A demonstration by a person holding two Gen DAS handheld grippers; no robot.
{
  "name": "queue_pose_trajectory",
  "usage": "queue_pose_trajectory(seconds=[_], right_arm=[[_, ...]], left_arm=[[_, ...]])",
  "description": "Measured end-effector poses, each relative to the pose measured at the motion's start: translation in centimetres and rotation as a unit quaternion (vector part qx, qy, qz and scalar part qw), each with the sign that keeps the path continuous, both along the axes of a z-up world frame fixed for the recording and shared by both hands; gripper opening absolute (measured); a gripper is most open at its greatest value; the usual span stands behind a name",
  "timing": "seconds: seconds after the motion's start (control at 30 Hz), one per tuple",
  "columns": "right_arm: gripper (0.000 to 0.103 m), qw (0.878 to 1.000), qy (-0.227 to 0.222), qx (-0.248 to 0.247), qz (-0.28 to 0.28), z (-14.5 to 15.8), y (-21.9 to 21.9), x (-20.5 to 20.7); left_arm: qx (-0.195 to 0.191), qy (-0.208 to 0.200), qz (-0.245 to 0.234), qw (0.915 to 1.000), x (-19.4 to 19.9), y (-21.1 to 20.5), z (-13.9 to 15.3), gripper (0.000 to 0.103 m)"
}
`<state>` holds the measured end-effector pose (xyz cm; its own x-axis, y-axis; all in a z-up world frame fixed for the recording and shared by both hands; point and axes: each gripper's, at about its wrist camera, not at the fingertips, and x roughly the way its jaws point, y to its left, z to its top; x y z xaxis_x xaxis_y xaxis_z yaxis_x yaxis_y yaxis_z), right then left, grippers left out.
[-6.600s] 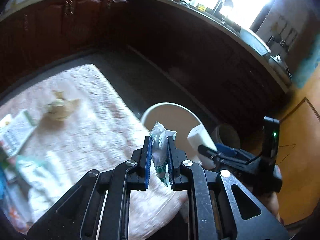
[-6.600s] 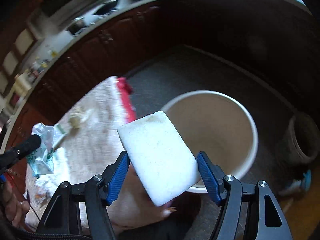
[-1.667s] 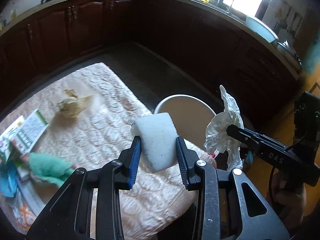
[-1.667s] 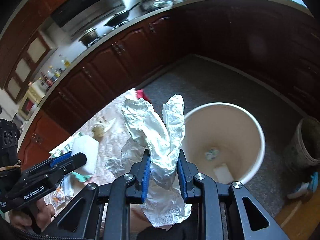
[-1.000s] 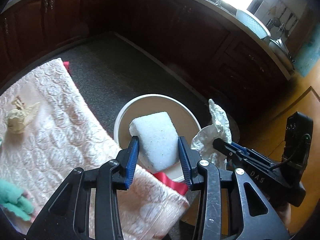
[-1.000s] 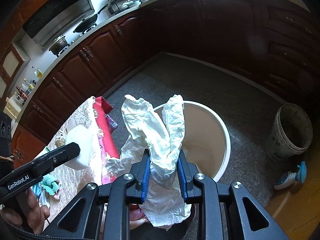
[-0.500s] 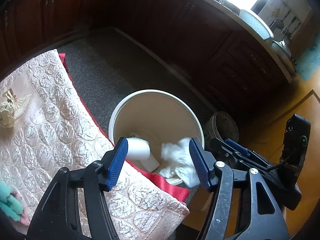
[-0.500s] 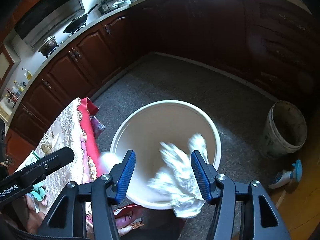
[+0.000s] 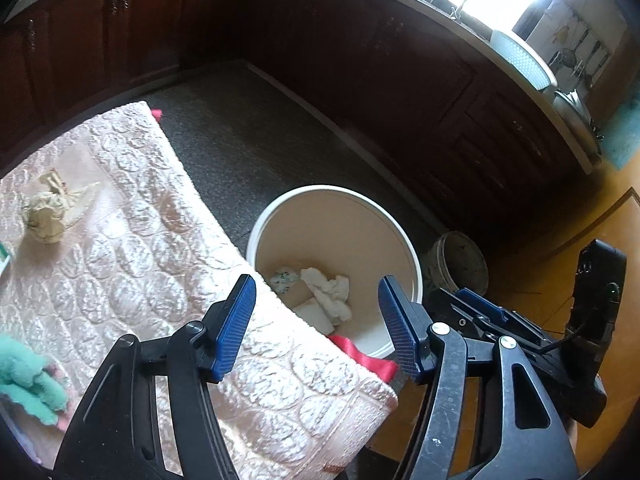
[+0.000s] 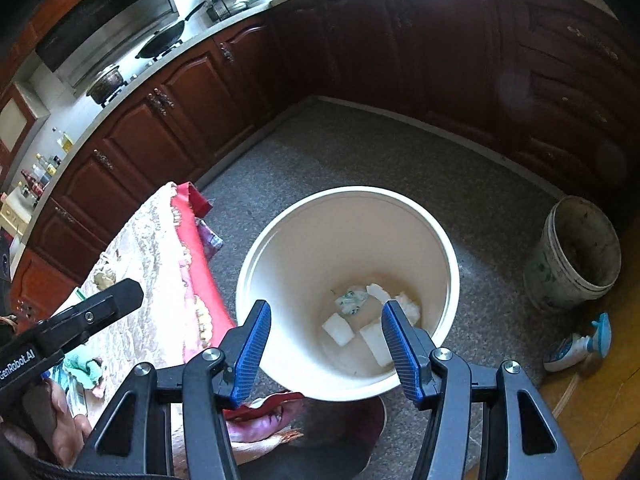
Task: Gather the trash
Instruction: 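Move both grippers back toward the table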
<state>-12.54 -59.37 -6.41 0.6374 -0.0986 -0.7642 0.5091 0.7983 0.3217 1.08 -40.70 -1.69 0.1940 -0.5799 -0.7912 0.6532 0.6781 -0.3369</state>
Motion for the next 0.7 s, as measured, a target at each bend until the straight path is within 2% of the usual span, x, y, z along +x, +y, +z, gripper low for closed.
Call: queue_pose_trajectory(seconds=[0.27,0.7], right_arm=[[0.057,1.000,-0.008,-0.015,0.022,1.3,2.1,0.5],[0.064,0.997,-0.026,-0.034,0.060,3.6,6.4,1.5]], left_arm=[[0.008,-0.033,0.032,0.9989,0.0,3.4,1.5,0.062],[0.022,-0.063,0.083,0.9943,0.3,9.7,2.8,0.062]])
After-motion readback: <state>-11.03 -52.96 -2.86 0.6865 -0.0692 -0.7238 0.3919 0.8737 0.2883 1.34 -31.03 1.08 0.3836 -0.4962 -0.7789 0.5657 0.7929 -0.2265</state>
